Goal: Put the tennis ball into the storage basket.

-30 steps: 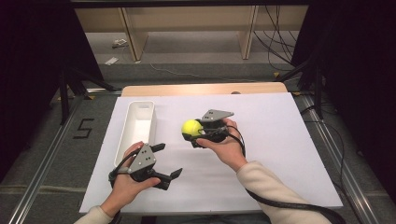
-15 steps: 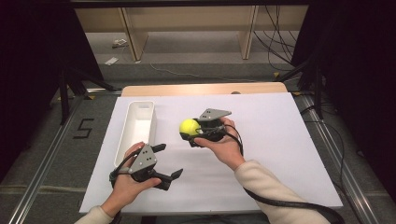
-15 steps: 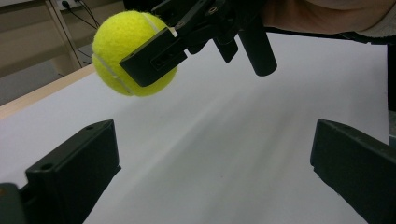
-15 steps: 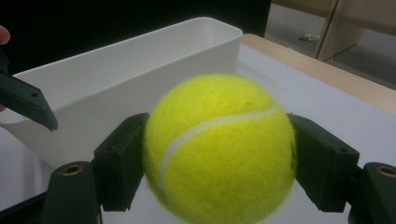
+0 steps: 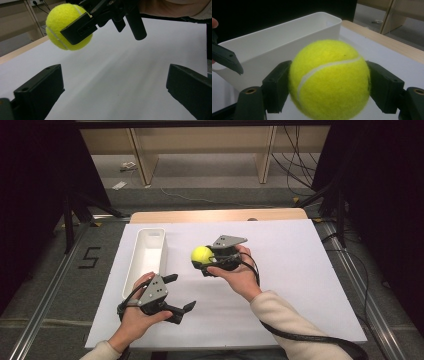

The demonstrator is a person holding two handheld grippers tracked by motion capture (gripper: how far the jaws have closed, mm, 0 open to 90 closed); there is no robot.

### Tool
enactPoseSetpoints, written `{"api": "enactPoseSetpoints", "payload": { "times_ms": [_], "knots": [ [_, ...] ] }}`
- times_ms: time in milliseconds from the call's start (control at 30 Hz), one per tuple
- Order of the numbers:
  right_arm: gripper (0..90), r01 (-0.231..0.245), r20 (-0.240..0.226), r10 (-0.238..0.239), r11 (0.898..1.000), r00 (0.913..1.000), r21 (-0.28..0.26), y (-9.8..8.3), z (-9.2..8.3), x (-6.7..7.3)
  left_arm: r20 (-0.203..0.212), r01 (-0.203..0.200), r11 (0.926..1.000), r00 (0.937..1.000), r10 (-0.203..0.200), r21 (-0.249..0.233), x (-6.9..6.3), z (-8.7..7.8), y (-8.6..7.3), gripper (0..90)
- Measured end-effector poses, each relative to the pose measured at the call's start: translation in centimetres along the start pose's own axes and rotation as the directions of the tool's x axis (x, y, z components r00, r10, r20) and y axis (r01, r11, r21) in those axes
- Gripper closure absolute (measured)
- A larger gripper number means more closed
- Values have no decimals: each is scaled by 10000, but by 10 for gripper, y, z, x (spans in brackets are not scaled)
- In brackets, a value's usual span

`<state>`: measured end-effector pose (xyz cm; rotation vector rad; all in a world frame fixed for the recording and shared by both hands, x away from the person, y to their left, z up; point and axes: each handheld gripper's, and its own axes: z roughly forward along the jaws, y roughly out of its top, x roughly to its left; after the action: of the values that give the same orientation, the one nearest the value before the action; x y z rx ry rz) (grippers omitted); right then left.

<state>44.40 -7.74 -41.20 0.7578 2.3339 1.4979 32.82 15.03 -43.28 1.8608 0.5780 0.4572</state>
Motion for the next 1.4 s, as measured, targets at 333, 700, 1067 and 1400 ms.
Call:
{"api": "enactPoseSetpoints", "payload": {
  "times_ms": [333, 700, 1067, 1400],
  "knots": [
    [262, -17, -17, 17, 10000, 10000, 41, 1, 1, 1, 12, -15, 10000, 10000, 15, -18, -1, 0, 0, 8],
    [263, -12, -68, 12, 10000, 10000, 69, 4, 4, 2, 3, -20, 10000, 10000, 20, -27, -1, 0, 0, 8],
    [263, 27, -78, -27, 10000, 10000, 24, 6, 7, 2, 39, -40, 10000, 10000, 40, -16, -1, 0, 0, 8],
    [263, 93, -93, -93, 9999, 9999, 46, 9, 9, 3, 50, -47, 10000, 10000, 47, -15, -1, 0, 1, 9]
  ]
}}
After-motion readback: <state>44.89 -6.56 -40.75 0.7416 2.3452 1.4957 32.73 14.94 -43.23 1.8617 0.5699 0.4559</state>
